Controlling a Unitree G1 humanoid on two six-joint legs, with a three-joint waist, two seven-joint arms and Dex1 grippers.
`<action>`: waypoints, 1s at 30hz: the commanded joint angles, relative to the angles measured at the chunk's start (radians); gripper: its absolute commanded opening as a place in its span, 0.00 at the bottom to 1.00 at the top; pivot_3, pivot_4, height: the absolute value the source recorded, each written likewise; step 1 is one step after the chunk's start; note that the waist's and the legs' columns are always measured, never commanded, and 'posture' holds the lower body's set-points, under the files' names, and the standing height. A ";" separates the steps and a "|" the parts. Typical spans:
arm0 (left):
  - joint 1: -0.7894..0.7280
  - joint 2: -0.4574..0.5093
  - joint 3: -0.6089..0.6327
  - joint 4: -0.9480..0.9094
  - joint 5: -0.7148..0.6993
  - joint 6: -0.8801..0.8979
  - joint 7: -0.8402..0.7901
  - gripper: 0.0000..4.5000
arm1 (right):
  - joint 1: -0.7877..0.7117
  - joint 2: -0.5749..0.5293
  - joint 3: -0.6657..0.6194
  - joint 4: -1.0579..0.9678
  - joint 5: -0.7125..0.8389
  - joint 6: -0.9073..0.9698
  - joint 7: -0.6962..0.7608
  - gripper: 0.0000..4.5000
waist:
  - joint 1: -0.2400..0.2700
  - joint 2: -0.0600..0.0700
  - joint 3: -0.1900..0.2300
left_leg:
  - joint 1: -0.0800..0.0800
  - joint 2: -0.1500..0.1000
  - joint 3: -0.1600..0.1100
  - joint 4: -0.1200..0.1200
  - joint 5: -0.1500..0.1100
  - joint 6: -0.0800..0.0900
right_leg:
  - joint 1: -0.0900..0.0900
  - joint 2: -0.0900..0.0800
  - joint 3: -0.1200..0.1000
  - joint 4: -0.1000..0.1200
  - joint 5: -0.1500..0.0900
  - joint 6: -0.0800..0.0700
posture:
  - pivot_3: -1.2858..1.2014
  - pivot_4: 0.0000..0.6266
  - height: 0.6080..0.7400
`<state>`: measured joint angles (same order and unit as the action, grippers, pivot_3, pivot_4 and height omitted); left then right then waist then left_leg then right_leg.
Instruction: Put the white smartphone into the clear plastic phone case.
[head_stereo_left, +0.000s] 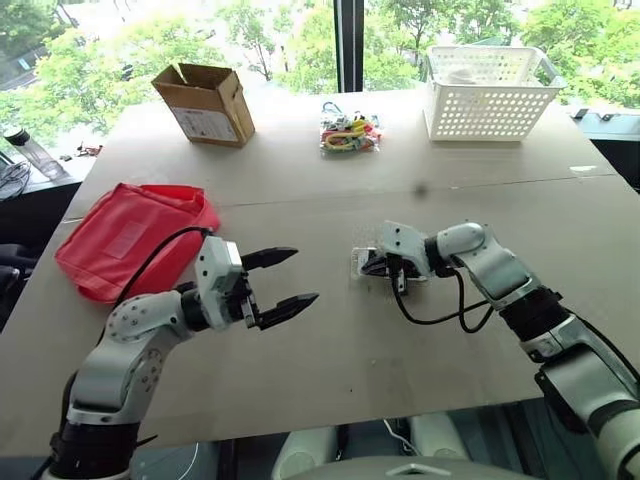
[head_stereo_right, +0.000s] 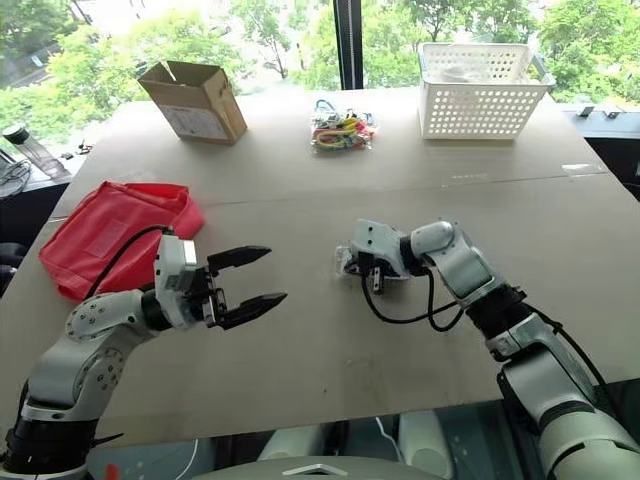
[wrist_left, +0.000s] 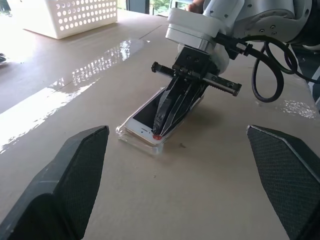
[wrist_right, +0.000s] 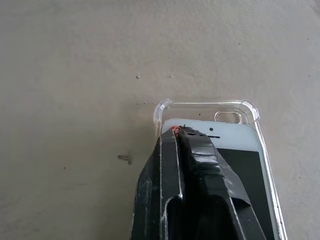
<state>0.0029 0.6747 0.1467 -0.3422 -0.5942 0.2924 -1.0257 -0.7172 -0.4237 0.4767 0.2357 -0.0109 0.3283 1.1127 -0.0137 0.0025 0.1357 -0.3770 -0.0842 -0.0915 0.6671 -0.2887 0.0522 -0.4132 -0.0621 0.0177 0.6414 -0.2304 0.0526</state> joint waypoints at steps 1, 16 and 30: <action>-0.017 -0.005 -0.006 -0.019 -0.001 -0.008 0.004 1.00 | 0.049 -0.009 -0.025 0.021 0.013 0.021 0.004 0.02 | 0.003 0.000 0.000 | 0.000 0.000 0.000 0.000 0.000 0.000 | 0.000 0.000 0.000 0.000 0.000 0.000 | 0.52 0.24 0.95; -0.289 -0.023 -0.268 0.321 0.253 -0.029 -0.047 0.42 | 0.369 -0.217 -0.407 -0.643 0.193 0.350 -0.230 0.00 | 0.011 0.001 0.003 | -0.007 0.000 -0.002 0.000 0.000 0.000 | -0.005 0.000 -0.001 -0.001 0.000 0.000 | 0.52 0.24 0.95; -0.489 -0.130 -0.363 0.629 0.381 -0.153 -0.129 0.01 | 0.458 -0.273 -0.333 -0.750 0.090 0.452 -0.416 0.00 | 0.011 0.000 0.004 | -0.007 -0.001 -0.001 0.002 0.000 0.000 | -0.005 0.000 -0.001 0.000 0.000 0.000 | 0.52 0.24 0.95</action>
<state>-0.4685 0.5495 -0.2097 0.2863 -0.2213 0.1595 -1.1467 -0.2344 -0.6847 0.1360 -0.4836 0.0901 0.7823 0.6992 -0.0025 0.0022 0.1393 -0.3844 -0.0847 -0.0922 0.6687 -0.2886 0.0525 -0.4186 -0.0624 0.0169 0.6411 -0.2304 0.0530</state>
